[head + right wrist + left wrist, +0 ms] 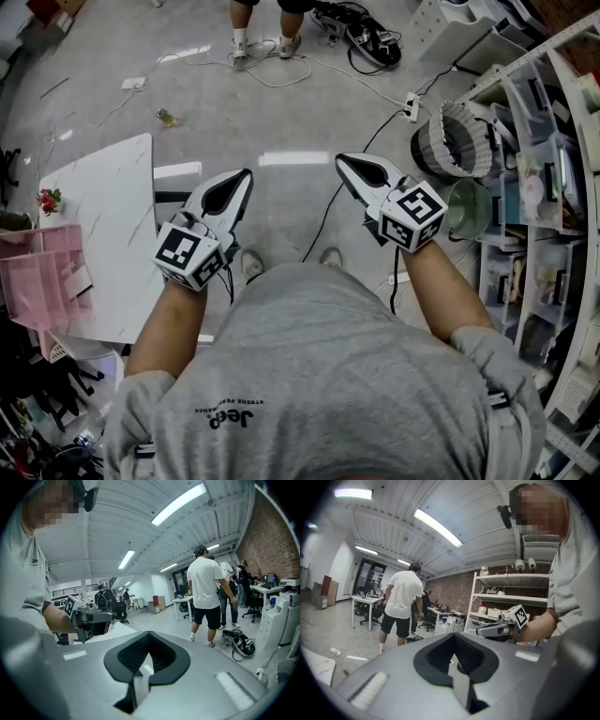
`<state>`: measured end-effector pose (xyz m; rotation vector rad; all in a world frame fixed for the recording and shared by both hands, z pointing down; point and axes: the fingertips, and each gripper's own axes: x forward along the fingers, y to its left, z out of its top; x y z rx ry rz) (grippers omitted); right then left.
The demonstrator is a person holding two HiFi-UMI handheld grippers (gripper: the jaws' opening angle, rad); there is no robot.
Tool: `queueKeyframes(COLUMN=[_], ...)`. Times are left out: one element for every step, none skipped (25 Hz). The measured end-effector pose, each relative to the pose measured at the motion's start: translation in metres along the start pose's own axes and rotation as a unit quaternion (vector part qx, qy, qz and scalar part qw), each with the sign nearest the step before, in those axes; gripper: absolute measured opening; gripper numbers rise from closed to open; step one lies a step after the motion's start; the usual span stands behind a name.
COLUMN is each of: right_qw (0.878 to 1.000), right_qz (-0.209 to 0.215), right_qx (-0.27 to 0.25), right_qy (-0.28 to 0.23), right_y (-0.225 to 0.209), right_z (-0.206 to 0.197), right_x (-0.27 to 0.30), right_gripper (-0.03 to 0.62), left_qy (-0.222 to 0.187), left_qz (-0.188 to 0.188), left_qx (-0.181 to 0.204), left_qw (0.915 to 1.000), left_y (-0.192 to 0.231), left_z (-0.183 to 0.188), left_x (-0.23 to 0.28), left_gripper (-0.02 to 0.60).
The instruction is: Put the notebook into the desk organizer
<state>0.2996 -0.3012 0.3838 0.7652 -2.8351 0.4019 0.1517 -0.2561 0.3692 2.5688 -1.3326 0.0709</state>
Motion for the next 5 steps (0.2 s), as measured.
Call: queueKeyframes(right_qw=[1.000, 1.000, 1.000, 1.000, 1.000], right_qz=[0.000, 0.000, 0.000, 0.000, 0.000], right_qx=[0.000, -0.001, -0.001, -0.001, -0.001], right_qy=[0.000, 0.000, 0.000, 0.000, 0.000], right_y=[0.0000, 0.0000, 0.0000, 0.0001, 0.0001], right_z=[0.0000, -0.0001, -0.0003, -0.0006, -0.0010], right_x=[0.0002, 0.0003, 0.0003, 0.0003, 0.0002], right_gripper=[0.000, 0.000, 0.000, 0.000, 0.000], left_qy=[0.001, 0.001, 0.001, 0.001, 0.001], left_qz=[0.000, -0.001, -0.001, -0.001, -0.001], left_qx=[0.002, 0.003, 0.004, 0.003, 0.003], left_qw=[1.0000, 1.0000, 1.0000, 1.0000, 1.0000], left_y=[0.0003, 0.0004, 0.0002, 0.0000, -0.0002], left_z=[-0.0007, -0.0011, -0.0014, -0.0018, -0.0021], left_x=[-0.0003, -0.0004, -0.0005, -0.0005, -0.0005], left_gripper=[0.054, 0.054, 0.054, 0.054, 0.053])
